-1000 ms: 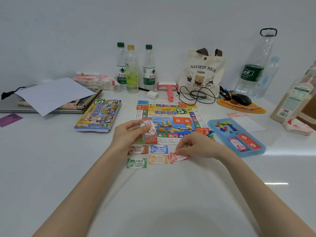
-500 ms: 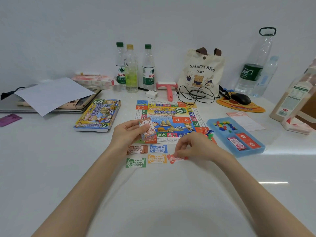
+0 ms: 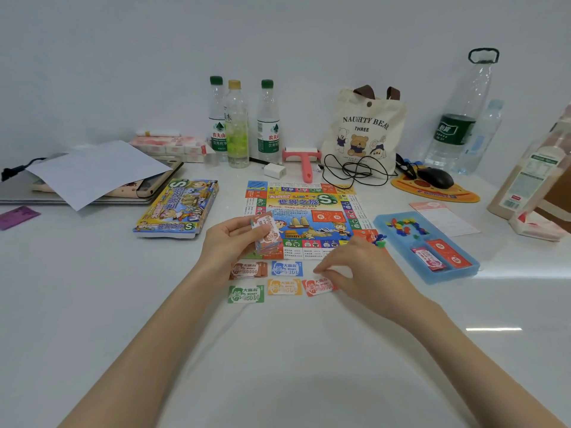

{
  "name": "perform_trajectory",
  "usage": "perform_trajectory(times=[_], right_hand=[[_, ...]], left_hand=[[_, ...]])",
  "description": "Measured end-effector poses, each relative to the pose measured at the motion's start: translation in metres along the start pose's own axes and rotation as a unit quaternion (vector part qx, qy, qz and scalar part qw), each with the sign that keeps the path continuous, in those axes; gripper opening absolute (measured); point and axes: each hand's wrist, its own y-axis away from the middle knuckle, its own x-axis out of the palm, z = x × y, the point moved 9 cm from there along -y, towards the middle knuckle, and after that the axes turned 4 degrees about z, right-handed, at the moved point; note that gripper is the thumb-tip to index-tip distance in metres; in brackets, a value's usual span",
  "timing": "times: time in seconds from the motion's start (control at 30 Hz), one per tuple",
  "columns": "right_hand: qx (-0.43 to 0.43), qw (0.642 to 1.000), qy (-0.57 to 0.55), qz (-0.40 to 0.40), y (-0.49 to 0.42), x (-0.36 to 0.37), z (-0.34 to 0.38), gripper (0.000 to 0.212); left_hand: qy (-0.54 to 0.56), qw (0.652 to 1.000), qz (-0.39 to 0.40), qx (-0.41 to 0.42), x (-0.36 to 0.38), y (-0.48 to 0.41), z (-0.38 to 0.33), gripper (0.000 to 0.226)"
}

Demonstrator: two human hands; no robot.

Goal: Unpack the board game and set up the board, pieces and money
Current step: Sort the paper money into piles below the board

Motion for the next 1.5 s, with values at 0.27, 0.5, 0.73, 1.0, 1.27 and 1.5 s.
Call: perform_trajectory(times=[0.27, 0.5, 0.73, 1.0, 1.27, 1.5], right_hand=[[0.008, 0.995, 0.086, 0.046, 0.025, 0.016, 0.011, 0.042], [0.058, 0.988, 0.133, 0.062, 0.013, 0.020, 0.004, 0.049], [0.051, 0.990, 0.102, 0.078, 0.022, 0.012, 0.010, 0.043], [-0.026, 0.996, 0.082, 0.001, 0.027, 0.015, 0.006, 0.022], [-0.086, 0.989, 0.104, -0.057, 0.018, 0.004, 0.018, 0.020], [-0.075, 0.982, 0.174, -0.023, 0.004, 0.021, 0.007, 0.027]], left_hand=[[-0.006, 1.000, 0.003, 0.002, 0.000, -0.001, 0.001, 0.032], [0.000, 1.000, 0.003, -0.004, 0.000, 0.000, 0.002, 0.039], [-0.005, 1.000, 0.000, -0.002, 0.000, 0.000, 0.000, 0.033], [-0.002, 1.000, 0.002, -0.001, 0.000, 0.000, 0.000, 0.031], [-0.002, 1.000, 0.003, 0.006, 0.000, 0.000, 0.000, 0.029], [0.003, 1.000, -0.001, -0.002, -0.001, -0.001, 0.000, 0.033]])
